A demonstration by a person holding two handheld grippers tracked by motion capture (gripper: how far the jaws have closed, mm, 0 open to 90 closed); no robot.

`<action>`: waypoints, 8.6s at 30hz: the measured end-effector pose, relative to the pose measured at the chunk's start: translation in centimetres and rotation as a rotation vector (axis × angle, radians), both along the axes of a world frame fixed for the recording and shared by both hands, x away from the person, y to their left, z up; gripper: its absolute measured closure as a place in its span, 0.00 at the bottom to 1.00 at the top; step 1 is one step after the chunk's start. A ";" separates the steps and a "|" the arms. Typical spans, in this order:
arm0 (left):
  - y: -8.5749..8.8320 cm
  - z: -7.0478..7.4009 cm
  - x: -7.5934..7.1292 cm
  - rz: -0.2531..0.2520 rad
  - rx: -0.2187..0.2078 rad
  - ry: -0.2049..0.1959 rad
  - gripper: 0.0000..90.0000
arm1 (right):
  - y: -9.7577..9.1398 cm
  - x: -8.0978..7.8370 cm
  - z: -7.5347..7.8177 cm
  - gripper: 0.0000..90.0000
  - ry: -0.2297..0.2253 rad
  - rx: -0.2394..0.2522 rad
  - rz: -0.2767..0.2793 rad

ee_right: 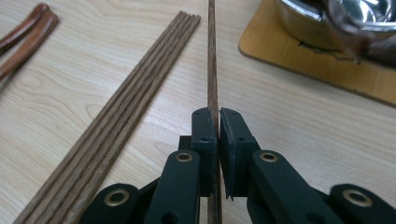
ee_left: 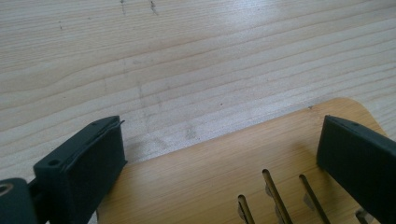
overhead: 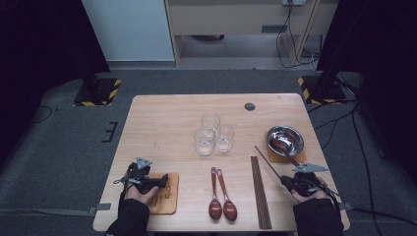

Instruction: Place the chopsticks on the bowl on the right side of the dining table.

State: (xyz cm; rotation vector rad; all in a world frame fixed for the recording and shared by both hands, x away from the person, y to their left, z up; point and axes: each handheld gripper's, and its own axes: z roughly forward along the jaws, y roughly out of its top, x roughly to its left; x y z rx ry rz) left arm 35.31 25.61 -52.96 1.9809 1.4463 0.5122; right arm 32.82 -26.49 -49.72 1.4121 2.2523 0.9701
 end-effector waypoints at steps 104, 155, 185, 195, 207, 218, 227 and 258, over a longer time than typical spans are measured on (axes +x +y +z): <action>0.0 0.0 0.0 0.000 -0.003 0.001 0.00 | -5.5 5.3 8.8 0.95 -0.231 0.156 0.023; 0.0 0.0 0.0 0.000 -0.003 0.001 0.00 | -6.3 11.1 2.6 0.95 -0.106 0.076 0.037; 0.0 0.0 0.0 0.000 -0.003 0.002 0.00 | -5.6 11.6 1.5 0.90 -0.082 0.044 0.037; 0.0 0.0 0.0 0.000 -0.003 0.002 0.00 | -5.9 10.4 3.2 0.82 -0.140 0.069 0.015; 0.0 0.0 0.0 0.000 -0.003 0.002 0.00 | -5.9 8.2 5.3 0.75 -0.187 0.115 0.003; 0.0 0.0 0.0 -0.001 -0.002 0.001 0.00 | -5.4 6.5 6.5 0.71 -0.224 0.129 0.025; 0.0 0.0 0.0 0.000 -0.003 0.002 0.00 | -4.8 5.1 7.8 0.69 -0.254 0.143 0.044; 0.0 0.0 0.0 -0.001 -0.002 0.001 0.00 | 1.1 3.6 7.3 0.68 -0.261 0.135 0.134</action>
